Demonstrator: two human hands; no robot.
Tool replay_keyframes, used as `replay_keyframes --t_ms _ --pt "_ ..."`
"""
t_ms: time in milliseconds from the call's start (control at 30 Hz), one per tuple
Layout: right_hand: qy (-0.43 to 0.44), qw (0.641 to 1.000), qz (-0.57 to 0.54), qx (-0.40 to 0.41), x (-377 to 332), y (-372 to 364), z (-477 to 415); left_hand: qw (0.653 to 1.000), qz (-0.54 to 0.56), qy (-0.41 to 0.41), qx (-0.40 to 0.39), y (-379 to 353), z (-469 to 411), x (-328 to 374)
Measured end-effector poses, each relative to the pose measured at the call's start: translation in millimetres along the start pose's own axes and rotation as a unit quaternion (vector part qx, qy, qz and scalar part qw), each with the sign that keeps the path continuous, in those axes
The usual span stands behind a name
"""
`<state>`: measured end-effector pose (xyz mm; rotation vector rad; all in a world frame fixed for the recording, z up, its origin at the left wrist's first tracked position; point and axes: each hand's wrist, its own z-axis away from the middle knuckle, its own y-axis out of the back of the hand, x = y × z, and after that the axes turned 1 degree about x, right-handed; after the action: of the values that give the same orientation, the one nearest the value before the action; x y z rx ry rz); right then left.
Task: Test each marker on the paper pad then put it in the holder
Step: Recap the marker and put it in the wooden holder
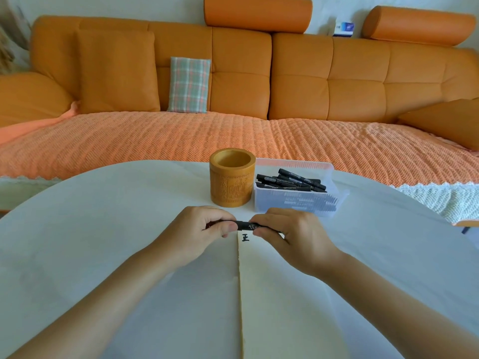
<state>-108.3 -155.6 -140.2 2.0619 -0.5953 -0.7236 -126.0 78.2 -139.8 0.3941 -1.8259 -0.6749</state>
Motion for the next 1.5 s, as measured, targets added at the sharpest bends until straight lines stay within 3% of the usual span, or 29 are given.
replay_keyframes --t_ms 200,333,433,600,733,933,1000,1200,1333,1500 --pt "-0.066 0.992 -0.100 -0.050 -7 0 1 0.999 -0.011 -0.037 0.005 -4 1 5" --pt "-0.155 0.941 -0.270 -0.134 -13 10 1 0.998 -0.031 -0.063 -0.003 -4 4 10" --pt "-0.206 0.913 -0.329 -0.128 -18 12 3 0.996 -0.035 -0.074 0.018 -2 1 16" --pt "-0.158 0.964 -0.201 -0.066 -21 14 -7 0.998 0.036 -0.034 0.047 2 -6 23" --pt "-0.225 0.906 -0.343 -0.103 -23 11 -6 0.998 0.022 -0.045 0.033 7 -6 25" --pt "-0.221 0.940 -0.236 -0.112 -20 3 -13 0.996 0.054 -0.010 0.064 1 -11 14" --pt "-0.225 0.944 -0.228 -0.076 -18 6 -17 0.992 0.088 0.004 0.095 6 -18 8" --pt "-0.224 0.952 -0.195 0.072 -12 35 -74 0.977 0.001 0.001 0.213 24 -43 -9" --pt "-0.230 0.947 -0.183 0.130 -4 42 -124 0.986 -0.014 0.080 0.145 26 -47 -14" --pt "-0.220 0.950 -0.184 0.125 -8 13 -164 0.995 0.034 0.048 0.085 18 -48 -16"
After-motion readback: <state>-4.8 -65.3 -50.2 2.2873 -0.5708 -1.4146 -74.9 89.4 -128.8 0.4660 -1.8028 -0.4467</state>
